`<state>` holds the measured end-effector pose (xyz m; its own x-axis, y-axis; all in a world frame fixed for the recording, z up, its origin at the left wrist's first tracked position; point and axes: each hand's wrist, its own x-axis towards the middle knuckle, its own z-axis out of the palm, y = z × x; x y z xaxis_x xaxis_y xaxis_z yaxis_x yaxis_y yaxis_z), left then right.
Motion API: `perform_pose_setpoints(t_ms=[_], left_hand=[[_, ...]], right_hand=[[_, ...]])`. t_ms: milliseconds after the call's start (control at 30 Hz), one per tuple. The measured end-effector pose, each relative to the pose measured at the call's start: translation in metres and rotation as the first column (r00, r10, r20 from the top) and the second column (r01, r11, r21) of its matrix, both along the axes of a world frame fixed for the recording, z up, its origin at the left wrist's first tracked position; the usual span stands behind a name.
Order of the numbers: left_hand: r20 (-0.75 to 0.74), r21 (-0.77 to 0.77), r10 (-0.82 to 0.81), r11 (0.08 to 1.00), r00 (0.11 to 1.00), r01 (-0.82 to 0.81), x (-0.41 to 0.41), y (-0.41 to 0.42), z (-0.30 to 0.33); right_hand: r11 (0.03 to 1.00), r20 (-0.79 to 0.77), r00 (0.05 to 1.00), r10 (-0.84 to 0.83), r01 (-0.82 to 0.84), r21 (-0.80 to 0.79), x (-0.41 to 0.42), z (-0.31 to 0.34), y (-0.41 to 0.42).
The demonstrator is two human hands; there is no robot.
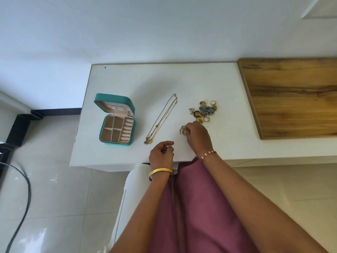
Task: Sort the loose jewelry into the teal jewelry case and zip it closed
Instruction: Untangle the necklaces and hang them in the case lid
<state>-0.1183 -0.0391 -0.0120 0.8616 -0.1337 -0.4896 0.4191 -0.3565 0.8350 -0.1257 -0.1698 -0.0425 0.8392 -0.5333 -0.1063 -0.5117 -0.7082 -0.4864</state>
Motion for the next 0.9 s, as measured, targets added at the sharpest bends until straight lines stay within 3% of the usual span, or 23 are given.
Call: perform_pose_setpoints(t_ms=[200,333,533,900], left_hand=[[0.011,-0.062,0.004,0.998,1.000,-0.003,-0.011,0.001,0.018],[0.073,-0.098,-0.023,0.995,0.997,0.030,-0.013,0.004,0.040],[0.265,-0.106,-0.005,0.994,0.964,0.034,-0.010,0.012,0.081],[0.432,-0.206,-0.116,0.953,0.894,0.223,-0.021,0.045,0.138]], right_hand=[[0.979,0.106,0.990,-0.089,0.067,0.190,-0.008,0.017,-0.009],[0.946,0.223,0.970,-0.094,0.017,0.322,-0.012,0.057,0.001],[0.779,0.284,0.958,-0.048,-0.142,0.610,-0.023,0.123,0.020],[0.728,0.383,0.919,0.092,-0.325,0.603,-0.059,0.198,0.056]])
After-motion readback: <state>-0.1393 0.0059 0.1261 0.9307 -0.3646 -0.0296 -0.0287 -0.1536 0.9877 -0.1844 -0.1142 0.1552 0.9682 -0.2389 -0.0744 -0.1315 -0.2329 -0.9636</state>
